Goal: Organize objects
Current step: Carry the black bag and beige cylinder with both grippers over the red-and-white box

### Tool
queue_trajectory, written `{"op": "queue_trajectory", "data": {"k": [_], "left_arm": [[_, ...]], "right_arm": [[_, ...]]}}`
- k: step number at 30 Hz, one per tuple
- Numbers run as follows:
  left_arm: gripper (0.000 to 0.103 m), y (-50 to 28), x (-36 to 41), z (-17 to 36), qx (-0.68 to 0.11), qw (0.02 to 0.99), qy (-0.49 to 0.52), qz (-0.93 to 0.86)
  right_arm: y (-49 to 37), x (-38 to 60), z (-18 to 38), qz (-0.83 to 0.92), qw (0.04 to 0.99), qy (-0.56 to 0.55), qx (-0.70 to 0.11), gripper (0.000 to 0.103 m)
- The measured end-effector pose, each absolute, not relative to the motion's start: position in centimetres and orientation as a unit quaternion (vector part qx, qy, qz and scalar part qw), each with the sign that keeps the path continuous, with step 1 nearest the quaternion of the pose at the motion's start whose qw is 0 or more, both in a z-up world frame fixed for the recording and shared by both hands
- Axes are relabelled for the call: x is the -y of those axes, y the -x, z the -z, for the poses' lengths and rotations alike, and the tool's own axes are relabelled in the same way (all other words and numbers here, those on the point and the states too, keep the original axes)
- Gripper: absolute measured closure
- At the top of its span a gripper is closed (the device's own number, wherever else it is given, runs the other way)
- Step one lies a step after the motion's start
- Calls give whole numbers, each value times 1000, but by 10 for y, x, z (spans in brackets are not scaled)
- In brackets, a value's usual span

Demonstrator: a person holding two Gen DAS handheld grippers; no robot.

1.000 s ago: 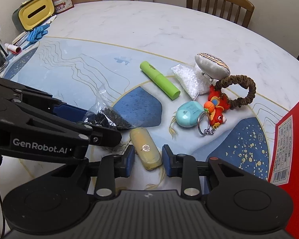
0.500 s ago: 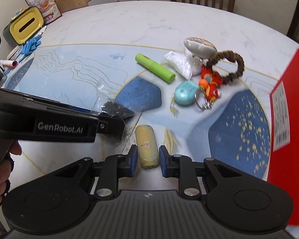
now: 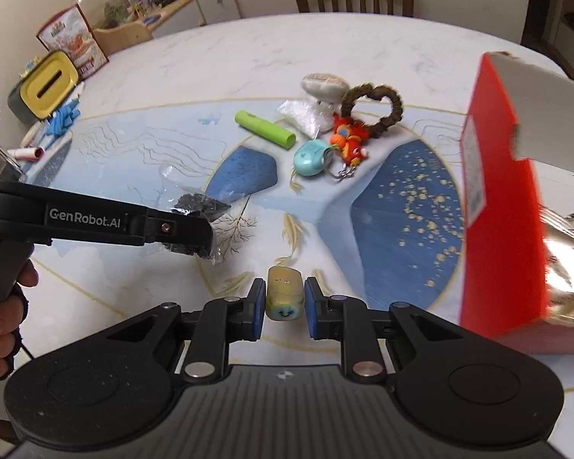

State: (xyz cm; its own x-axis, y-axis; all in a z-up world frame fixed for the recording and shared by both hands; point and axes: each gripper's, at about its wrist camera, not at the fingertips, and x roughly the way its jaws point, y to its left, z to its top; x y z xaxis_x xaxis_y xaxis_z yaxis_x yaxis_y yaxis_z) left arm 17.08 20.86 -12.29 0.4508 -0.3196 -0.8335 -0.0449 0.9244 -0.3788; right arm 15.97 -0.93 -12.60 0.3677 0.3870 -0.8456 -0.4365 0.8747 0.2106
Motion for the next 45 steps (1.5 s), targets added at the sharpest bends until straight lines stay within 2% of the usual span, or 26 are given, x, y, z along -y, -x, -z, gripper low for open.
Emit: {"op": "queue_trajectory", "data": {"k": [10, 20, 32, 45], "left_arm": [[76, -168, -160, 80, -491, 850, 153, 115], [76, -183, -92, 46, -471, 857, 130, 166], [76, -225, -12, 35, -472, 856, 92, 189], [76, -280, 58, 68, -499, 848, 67, 166]], "right_arm": [[-146, 66, 73, -241, 858, -13, -454, 83], [-157, 154, 45, -186, 885, -57, -423, 83], [-174, 239, 51, -130, 901, -70, -408, 83], [-205, 276, 82, -134, 888, -35, -439, 83]]}}
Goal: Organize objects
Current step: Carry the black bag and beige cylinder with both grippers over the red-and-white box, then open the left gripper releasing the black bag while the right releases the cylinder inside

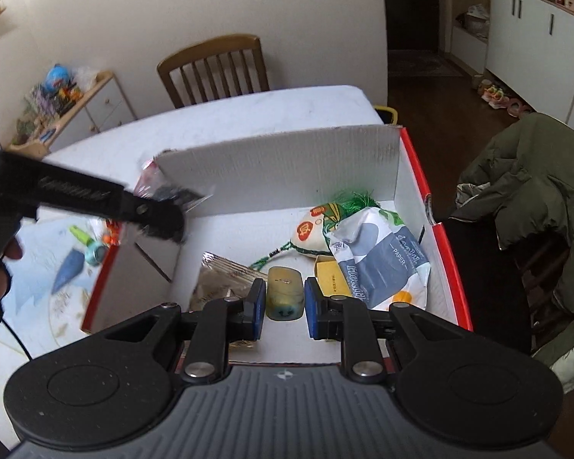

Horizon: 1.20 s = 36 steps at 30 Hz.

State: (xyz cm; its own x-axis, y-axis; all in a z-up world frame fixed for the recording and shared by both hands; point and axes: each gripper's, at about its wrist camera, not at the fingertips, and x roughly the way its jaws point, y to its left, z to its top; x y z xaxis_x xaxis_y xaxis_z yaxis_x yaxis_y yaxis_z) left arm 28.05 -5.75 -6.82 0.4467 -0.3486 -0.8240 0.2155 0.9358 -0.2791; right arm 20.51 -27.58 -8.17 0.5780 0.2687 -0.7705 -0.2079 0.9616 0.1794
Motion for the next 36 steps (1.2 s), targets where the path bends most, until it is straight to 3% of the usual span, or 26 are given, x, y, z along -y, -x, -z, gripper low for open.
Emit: {"op": "queue_trajectory", "data": {"k": [20, 36], "left_arm": [[76, -337, 117, 130, -542, 829, -1, 140], [73, -347, 117, 156, -581, 804, 9, 129]], "right_arm": [[-240, 255, 128, -177, 855, 36, -485, 82], [-250, 250, 142, -180, 839, 50, -511, 82]]}}
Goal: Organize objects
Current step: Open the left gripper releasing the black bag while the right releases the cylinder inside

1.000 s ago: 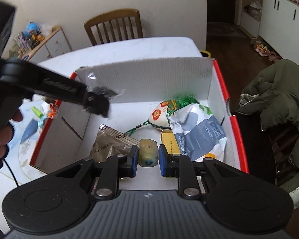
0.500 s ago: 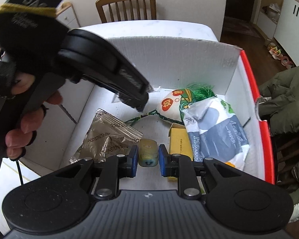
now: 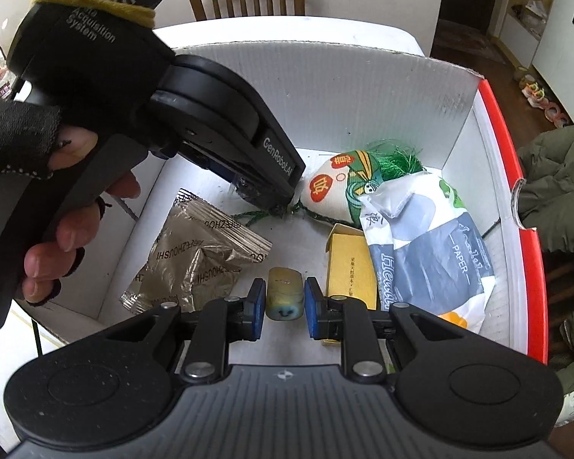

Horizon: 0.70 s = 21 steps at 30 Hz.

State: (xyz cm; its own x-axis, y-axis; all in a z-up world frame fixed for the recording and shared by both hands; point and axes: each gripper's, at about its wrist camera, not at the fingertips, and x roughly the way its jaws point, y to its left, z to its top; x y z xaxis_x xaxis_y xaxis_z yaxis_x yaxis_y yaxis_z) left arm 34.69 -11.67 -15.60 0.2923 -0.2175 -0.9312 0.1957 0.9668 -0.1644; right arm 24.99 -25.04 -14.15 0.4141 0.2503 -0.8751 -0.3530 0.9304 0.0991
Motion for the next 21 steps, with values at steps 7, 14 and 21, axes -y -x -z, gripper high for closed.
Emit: {"op": "queue_trajectory", "data": {"k": [7, 14, 21], "left_arm": [[58, -343, 115, 156, -587, 800, 12, 121], [42, -335, 113, 147, -578, 808, 20, 117], [40, -318, 109, 126, -554, 821, 27, 131]], "right_arm": [[-249, 255, 138, -185, 838, 30, -513, 82], [-242, 269, 124, -184, 848, 8, -497, 77], [-228, 277, 105, -192, 858, 1, -477, 75]]}}
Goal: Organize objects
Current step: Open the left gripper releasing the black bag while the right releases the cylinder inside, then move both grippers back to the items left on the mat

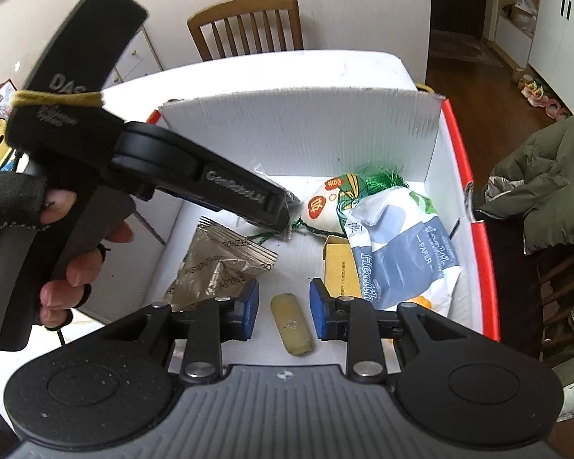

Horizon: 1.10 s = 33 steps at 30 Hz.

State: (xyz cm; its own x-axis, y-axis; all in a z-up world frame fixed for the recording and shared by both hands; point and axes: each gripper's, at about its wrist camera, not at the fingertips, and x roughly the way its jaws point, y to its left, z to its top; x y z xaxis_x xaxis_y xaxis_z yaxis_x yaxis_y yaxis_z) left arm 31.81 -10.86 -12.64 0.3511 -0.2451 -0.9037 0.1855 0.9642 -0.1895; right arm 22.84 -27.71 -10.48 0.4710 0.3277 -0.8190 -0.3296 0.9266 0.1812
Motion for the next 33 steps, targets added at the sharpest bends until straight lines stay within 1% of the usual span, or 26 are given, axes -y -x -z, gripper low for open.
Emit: {"op": "queue_trajectory", "data": {"k": [9, 10, 13, 16, 18, 20, 28, 31, 33], "left_arm": [[39, -274, 97, 79, -505, 849, 26, 152], [39, -269, 95, 75, -499, 852, 26, 154], [39, -254, 85, 62, -484, 861, 29, 155], [38, -238, 72, 50, -471, 868, 33, 155], [36, -229, 62, 45, -463, 873, 35, 151], [34, -220, 50, 40, -455, 877, 38, 147], [27, -194, -2, 34, -438, 889, 41, 125], [23, -189, -23, 35, -436, 892, 40, 116], [21, -187, -37, 35, -434, 893, 41, 112]], "right_arm": [[-209, 282, 81, -202, 869, -7, -451, 74], [-208, 282, 78, -204, 870, -9, -449, 71], [-199, 281, 69, -212, 874, -11, -437, 53], [-193, 277, 62, -222, 875, -10, -429, 52], [-189, 274, 58, -225, 877, -8, -424, 52], [-185, 268, 54, -226, 879, -8, -420, 48], [-178, 233, 43, -235, 880, -10, -414, 45], [-178, 216, 40, -241, 879, -10, -412, 38], [-178, 203, 38, -243, 879, -11, -411, 36]]}}
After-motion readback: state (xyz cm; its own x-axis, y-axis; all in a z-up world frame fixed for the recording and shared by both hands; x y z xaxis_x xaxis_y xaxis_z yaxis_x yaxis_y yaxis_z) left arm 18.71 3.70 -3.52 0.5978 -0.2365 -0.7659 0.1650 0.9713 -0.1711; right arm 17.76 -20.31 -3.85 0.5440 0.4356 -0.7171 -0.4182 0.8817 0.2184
